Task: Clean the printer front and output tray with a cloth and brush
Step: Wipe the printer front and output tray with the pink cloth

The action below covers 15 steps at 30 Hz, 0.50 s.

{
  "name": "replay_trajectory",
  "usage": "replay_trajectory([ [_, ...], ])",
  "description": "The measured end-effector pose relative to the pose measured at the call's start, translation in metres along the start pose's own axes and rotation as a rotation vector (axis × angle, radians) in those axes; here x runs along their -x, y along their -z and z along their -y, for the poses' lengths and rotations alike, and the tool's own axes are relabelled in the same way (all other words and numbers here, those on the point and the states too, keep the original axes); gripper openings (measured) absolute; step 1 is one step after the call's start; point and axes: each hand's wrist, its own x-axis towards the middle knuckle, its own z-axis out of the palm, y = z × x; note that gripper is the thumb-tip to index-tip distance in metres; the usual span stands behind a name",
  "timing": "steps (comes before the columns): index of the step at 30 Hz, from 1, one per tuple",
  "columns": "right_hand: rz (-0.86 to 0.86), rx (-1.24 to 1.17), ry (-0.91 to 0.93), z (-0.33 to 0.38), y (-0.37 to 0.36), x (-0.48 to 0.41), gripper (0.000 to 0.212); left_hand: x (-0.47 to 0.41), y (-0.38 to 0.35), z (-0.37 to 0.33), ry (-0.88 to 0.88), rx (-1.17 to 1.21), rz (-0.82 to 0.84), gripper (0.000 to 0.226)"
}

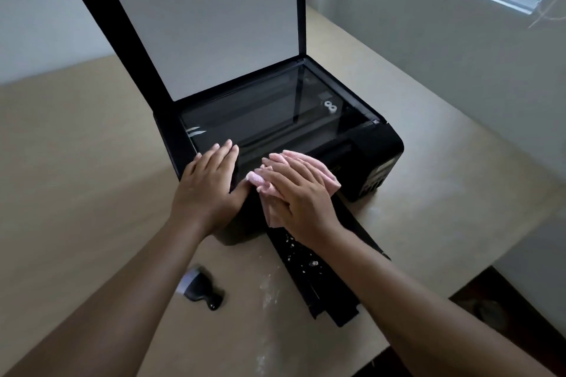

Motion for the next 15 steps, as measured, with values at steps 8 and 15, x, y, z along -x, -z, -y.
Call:
replay_trajectory([
  [8, -0.048, 0.218, -0.329, -0.015, 0.000, 0.001, 0.042, 0.001, 0.001, -0.002, 0.013, -0.054, 0.035, 0.100],
  [15, -0.234, -0.154, -0.253, -0.020, 0.030, -0.014, 0.026, 0.003, 0.003, -0.002, 0.024, -0.048, 0.027, 0.101],
])
